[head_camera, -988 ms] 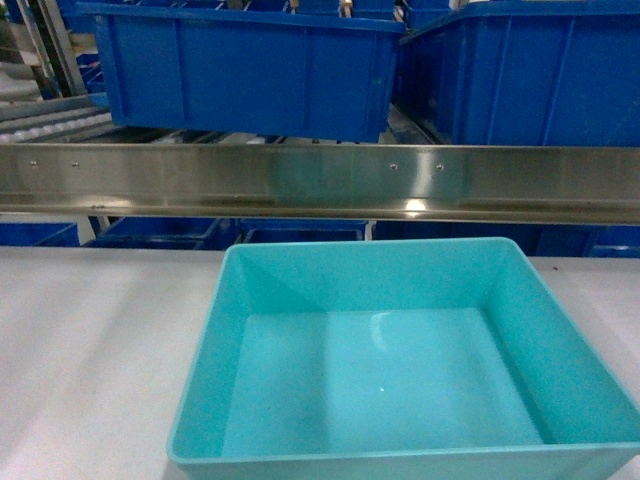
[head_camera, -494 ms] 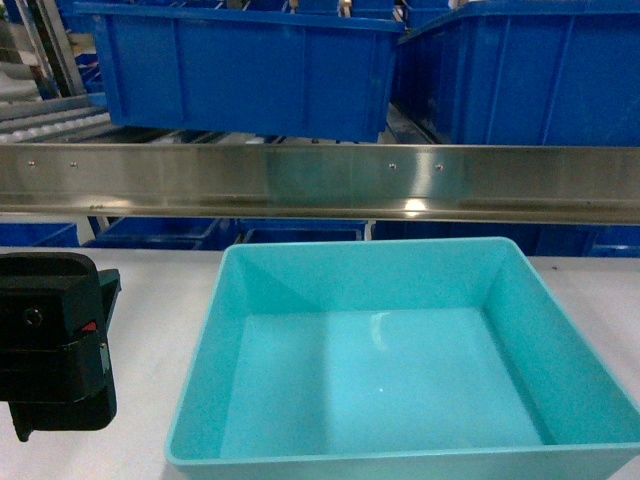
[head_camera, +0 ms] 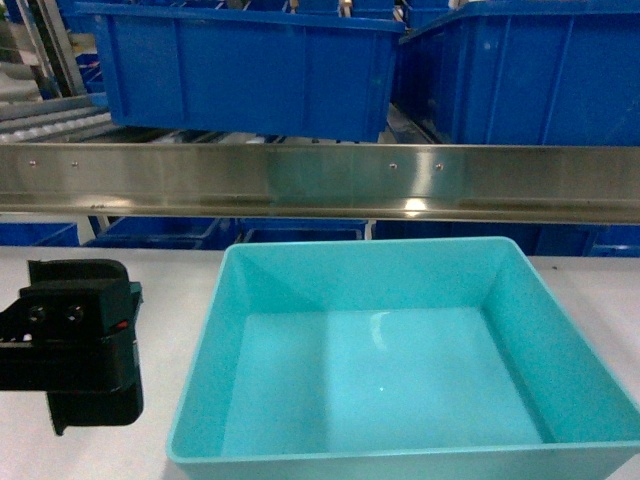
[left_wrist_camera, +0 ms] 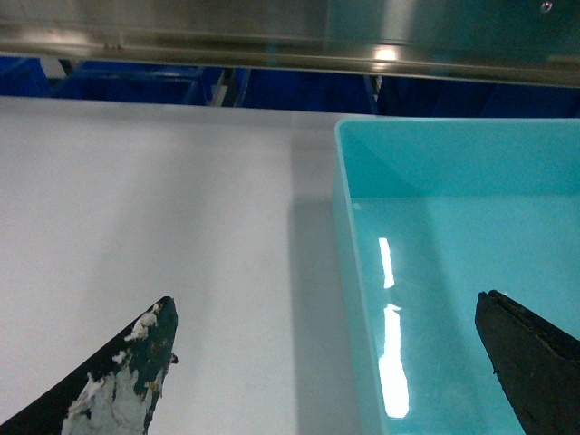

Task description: Organize blue bins on left shelf correctly

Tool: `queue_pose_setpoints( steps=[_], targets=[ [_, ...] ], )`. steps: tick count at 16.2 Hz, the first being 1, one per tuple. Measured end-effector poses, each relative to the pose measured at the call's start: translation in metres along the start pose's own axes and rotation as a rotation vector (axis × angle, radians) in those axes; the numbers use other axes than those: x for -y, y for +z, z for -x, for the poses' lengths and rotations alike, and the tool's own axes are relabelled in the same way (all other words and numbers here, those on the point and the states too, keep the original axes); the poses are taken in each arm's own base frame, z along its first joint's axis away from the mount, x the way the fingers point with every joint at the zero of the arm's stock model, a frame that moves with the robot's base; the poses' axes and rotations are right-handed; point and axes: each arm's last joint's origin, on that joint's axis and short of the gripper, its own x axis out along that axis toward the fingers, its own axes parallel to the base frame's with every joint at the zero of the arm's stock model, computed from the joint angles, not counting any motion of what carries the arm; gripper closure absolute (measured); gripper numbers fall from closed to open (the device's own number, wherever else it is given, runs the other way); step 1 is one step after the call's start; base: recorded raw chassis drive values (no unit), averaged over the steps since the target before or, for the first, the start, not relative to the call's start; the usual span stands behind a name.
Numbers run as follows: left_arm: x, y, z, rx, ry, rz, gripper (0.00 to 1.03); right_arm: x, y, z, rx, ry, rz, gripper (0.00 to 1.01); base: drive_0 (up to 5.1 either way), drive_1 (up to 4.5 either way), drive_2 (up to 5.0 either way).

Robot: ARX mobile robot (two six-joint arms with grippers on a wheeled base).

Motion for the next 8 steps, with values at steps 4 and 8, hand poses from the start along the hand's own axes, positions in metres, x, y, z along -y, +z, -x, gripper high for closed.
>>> queue_pose_setpoints(
  steps=[4,8],
  targets=[
    [0.008,0.005,-0.02,-0.033,-0.012,0.071,0.05,-0.012,0.005,-0.031,-0.161,0.1,-0.019,0.03,0.0,0.0,0.0],
    [0.018,-0.007,-0.035,-0.086,-0.013,0.064,0.05,-0.014,-0.018,-0.051,-0.328,0.101,-0.06,0.03,0.0,0.0,0.0]
  ],
)
